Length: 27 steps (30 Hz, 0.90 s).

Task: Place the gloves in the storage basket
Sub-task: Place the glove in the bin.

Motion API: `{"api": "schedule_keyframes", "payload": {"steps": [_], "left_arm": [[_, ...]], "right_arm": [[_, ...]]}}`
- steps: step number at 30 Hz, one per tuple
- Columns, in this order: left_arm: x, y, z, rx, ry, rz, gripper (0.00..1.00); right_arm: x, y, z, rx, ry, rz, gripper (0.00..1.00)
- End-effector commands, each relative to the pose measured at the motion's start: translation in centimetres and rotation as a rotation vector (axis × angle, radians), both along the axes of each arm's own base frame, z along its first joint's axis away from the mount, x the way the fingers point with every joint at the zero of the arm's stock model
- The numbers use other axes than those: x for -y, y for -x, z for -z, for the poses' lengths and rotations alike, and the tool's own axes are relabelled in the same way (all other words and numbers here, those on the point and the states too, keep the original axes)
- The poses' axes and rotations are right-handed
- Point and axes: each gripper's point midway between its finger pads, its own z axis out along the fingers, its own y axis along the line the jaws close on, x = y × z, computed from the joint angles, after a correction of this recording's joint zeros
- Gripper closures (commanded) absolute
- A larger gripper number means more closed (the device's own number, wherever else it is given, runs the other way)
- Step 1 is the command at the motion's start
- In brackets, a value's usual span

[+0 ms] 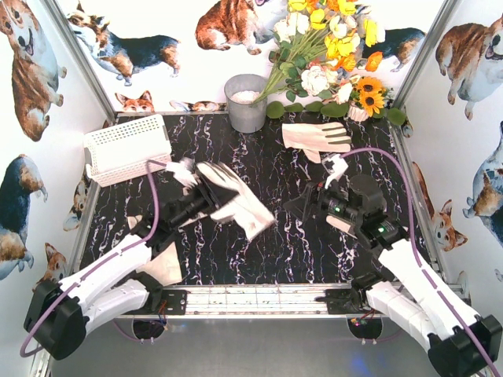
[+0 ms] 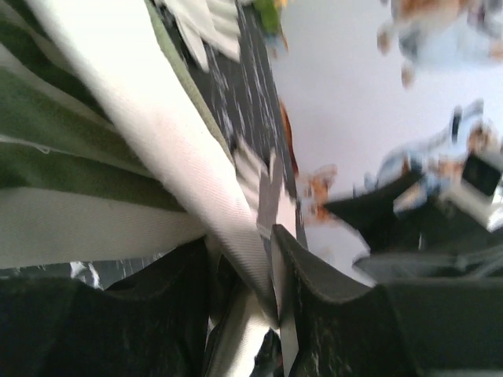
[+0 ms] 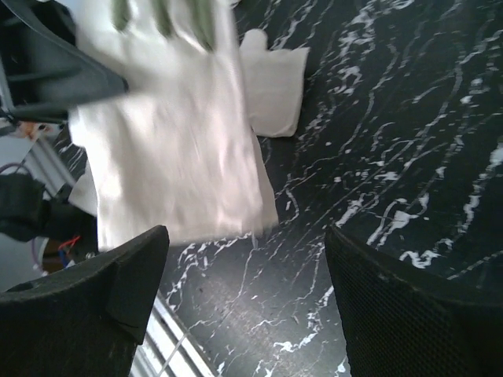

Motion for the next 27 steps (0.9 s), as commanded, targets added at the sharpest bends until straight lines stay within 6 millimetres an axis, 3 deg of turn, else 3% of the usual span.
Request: {"api": "schedule_keyframes", "payload": {"steps": [1,7,11,12,16,21,27], "left_arm": [[-5.6,-5.5,-3.8,0.032,0.043,-0.396,1.00],[-14.0,-10.3,-6.4,0.077,0.054,-0.765,1.00],[-19.7,-13.2,-7.2,0.078,0.039,-0.926,1.00],[-21.1,-13.9,-8.2,0.091,0.048,-0.969,1.00],[-26.9,-16.0,-7.7,0.041,0.050,-1.136,1.00],[-31.6,-18.8,-7.5,0.019,0.092,-1.205,1.00],[-35.7,-21.9,-7.7,0.020,0.066,-1.235,1.00]], "right_arm": [[2.2,-1.5,-1.1,0.049,0.015,0.161,0.18],[3.0,-1.1,-1.1,0.071,0.015,0.199,0.18],[3.1,-0.8,-0.8,0.081,0.013,0.192,0.18],[3.1,-0.7,-0.8,0.081,0.014,0.190,0.18],[3.2,-0.6,-0.4,0.084,0.020,0.190,0.18],[3.3,-0.3,0.2,0.084,0.025,0.187,0.18],[3.0,-0.1,0.9,0.064,0.022,0.172,0.18]]}}
